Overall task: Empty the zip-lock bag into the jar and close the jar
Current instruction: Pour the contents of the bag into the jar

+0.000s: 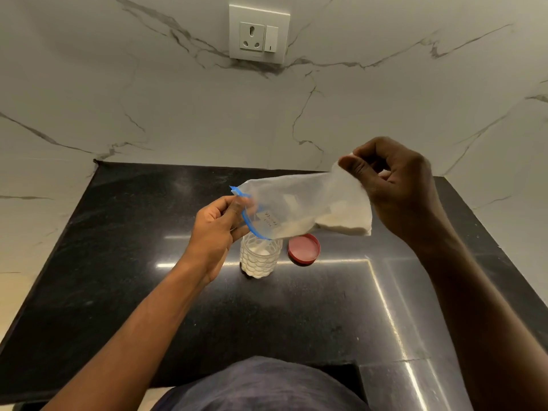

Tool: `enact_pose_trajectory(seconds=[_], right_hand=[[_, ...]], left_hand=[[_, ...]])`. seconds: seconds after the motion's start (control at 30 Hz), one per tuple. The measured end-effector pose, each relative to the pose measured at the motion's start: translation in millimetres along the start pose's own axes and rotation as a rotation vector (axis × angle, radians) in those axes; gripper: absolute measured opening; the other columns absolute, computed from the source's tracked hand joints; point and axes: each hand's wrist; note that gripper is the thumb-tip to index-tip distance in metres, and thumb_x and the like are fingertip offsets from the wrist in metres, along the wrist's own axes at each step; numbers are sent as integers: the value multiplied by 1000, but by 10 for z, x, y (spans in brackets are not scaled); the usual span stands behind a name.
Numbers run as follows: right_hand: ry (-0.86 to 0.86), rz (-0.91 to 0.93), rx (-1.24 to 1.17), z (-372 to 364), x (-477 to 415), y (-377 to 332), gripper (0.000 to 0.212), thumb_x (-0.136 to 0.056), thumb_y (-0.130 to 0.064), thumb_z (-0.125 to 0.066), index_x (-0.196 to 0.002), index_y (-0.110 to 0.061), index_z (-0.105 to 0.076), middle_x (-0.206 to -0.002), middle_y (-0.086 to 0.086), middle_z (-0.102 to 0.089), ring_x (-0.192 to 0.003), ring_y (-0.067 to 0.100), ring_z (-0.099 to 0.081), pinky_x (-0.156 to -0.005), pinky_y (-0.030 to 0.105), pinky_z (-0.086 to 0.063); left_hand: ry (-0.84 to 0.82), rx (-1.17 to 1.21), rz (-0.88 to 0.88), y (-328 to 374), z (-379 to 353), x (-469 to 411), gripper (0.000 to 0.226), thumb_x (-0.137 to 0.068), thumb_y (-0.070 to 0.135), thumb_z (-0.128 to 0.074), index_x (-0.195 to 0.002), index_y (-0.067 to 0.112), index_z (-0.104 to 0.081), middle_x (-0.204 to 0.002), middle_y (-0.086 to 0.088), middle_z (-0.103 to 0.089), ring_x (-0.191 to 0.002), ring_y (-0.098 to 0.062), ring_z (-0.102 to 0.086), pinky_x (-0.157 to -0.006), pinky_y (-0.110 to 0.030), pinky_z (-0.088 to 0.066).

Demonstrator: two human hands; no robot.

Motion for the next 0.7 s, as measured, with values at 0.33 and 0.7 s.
enact_pose_trajectory(seconds=[0.33,0.7], right_hand=[[5,27,108,11,-3,9,23,-99,-32,-69,-93,-10,-68,-82,-8,-59,-72,3,-56,-62,3,-40],[-13,61,135,14,-13,29,26,-99,-36,-68,-95,-10,-69,-86,-5,-60,-74,4,-57,-64,5,-40]], left_hand=[[22,-57,22,-35,0,-19,19,-107,24,-56,-110,18,-74,-106,6,-83,-105,-14,-78,-77,-25,-64],[31,-83,42,-52,41,-47,18,-107,23,-59,-111,18,-75,-109,3,-83,-105,-14,-79,-78,-27,-65]])
Point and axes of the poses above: each hand's wrist, its own x-axis away from the middle knuckle, its own z-axis out of the back of the hand, y = z × x
